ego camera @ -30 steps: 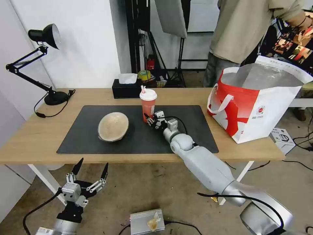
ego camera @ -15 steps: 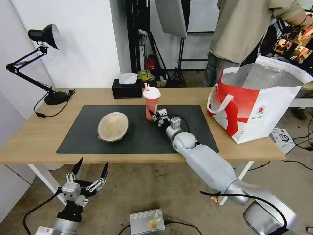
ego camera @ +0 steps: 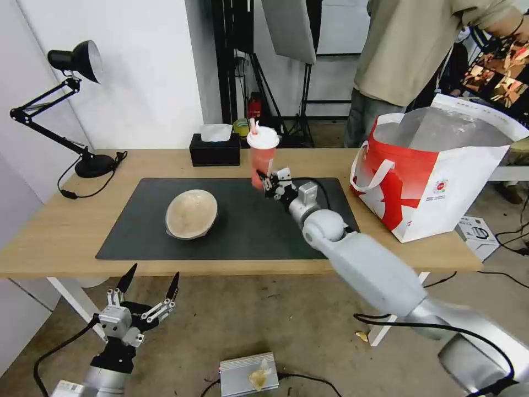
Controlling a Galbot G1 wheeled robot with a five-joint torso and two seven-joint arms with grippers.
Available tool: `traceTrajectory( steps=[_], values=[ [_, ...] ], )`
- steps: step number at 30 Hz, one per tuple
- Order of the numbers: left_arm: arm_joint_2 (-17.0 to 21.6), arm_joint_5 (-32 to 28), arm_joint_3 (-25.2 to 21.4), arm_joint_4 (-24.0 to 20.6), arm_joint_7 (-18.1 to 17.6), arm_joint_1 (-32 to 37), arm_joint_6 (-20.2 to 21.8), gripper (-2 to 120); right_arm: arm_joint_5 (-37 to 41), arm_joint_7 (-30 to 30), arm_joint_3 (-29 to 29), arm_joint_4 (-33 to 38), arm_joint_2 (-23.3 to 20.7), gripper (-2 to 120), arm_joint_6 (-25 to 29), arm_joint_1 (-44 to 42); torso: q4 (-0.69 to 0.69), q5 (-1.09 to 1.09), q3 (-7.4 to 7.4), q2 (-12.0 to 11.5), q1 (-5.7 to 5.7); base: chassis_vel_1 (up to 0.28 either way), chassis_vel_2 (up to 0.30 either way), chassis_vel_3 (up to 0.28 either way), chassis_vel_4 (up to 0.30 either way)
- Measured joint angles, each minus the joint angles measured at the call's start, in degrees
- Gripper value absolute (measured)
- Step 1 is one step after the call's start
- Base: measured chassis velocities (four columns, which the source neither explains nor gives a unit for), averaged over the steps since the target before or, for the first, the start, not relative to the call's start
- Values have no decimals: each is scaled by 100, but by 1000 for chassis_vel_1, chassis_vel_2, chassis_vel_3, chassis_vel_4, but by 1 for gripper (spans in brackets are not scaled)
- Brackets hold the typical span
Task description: Pick up the trash from the table and place it into the takeout bag.
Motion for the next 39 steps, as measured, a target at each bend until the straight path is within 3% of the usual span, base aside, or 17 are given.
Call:
traceTrajectory(
  steps=[2,11,14,16,20,26,28,39],
  values=[
    [4,-1,4,-4,2,0,0,100,48,16,-24,110,-82,6,-24,19,0,0,0,0,0,0,0,0,0],
    [41,-2,96,-1,109,-2,-55,100,463,5,-174,1155,-1255,6,-274,382,0,1,0,0,0,0,0,0,0],
    [74,-2,145,-20,122,-3,-76,100,619,-123,-228,1492,-1823,5,-330,686,0,1,0,0,0,0,0,0,0],
    [80,-2,152,-26,123,-3,-76,100,640,-145,-240,1539,-1916,5,-337,740,0,1,0,0,0,0,0,0,0],
    [138,-2,212,-101,132,-9,-98,100,709,-485,-254,1864,-2786,5,-399,1227,0,0,0,0,0,0,0,0,0],
    [176,-3,278,-183,173,-16,-103,100,713,-874,-67,2002,-3431,5,-494,1410,-2,1,-1,0,0,0,0,0,0],
    [201,-3,326,-250,264,-23,-106,100,692,-1228,162,2063,-3912,5,-574,1418,-1,1,-1,0,-1,0,0,0,0],
    [262,-2,511,-354,455,-69,-107,100,-44,-2242,879,1958,-4874,5,-714,1131,0,1,0,0,-1,0,0,0,0]
  ],
)
